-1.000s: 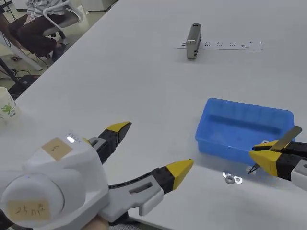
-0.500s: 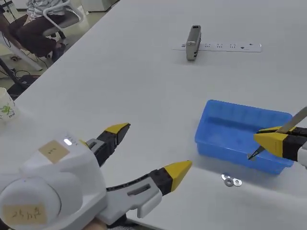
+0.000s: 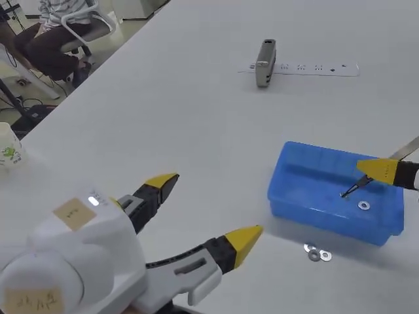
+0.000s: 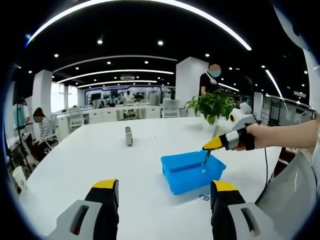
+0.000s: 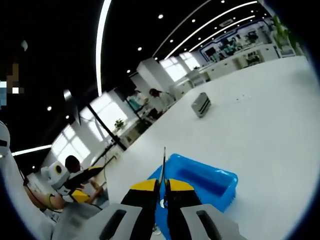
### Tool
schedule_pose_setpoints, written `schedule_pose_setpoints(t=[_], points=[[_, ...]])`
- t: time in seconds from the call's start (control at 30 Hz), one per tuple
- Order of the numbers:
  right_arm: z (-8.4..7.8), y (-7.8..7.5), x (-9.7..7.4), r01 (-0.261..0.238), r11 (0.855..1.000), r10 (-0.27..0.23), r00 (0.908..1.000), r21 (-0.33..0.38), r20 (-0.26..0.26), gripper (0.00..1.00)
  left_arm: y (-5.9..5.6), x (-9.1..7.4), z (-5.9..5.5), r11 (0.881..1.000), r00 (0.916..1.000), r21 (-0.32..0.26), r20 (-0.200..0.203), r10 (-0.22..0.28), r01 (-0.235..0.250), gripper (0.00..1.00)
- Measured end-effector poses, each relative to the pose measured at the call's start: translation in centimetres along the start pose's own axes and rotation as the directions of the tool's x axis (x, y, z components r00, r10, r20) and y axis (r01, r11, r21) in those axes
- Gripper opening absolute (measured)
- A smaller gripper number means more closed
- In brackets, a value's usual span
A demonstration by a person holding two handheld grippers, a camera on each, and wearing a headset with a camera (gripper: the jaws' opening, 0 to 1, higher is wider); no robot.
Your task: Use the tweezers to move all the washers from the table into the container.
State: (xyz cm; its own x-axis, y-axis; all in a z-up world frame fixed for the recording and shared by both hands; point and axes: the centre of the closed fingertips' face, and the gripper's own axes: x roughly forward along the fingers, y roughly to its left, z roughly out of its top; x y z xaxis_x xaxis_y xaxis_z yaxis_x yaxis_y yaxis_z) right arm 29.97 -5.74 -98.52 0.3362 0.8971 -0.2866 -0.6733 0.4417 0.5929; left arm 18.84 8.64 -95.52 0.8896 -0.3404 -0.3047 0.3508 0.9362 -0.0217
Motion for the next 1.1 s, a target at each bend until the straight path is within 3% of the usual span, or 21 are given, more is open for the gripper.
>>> schedule_pose_setpoints(t=[0.23, 0.5, 0.67, 0.9, 1.1], points=[[-1.3, -1.5, 0.8, 0.079, 0.997, -0.081, 0.9954, -0.023, -0.051, 0.03, 0.1, 0.0, -0.1, 1.0, 1.0, 0.001, -0.004, 0.001, -0.001, 0.75], [-1.6, -2.6, 1.5, 0.135, 0.988, -0.14, 0.9877, -0.074, -0.069, 0.03, 0.0, 0.0, -0.2, 1.0, 1.0, 0.002, -0.009, 0.001, -0.001, 0.75], [-2.0, -2.9, 1.8, 0.147, 0.985, -0.154, 0.9846, -0.092, -0.082, 0.03, 0.1, 0.0, -0.2, 1.0, 0.9999, 0.005, -0.01, 0.003, -0.003, 0.74], [-2.5, -3.1, 2.1, 0.159, 0.972, -0.179, 0.9777, -0.171, -0.11, 0.03, 0.1, 0.0, -0.2, 1.0, 0.9999, 0.004, -0.011, 0.005, -0.005, 0.74], [-2.5, -3.1, 2.2, 0.159, 0.947, -0.198, 0.9732, -0.279, -0.117, 0.03, 0.1, 0.0, -0.2, 1.0, 0.9999, 0.007, -0.014, 0.005, -0.005, 0.74]])
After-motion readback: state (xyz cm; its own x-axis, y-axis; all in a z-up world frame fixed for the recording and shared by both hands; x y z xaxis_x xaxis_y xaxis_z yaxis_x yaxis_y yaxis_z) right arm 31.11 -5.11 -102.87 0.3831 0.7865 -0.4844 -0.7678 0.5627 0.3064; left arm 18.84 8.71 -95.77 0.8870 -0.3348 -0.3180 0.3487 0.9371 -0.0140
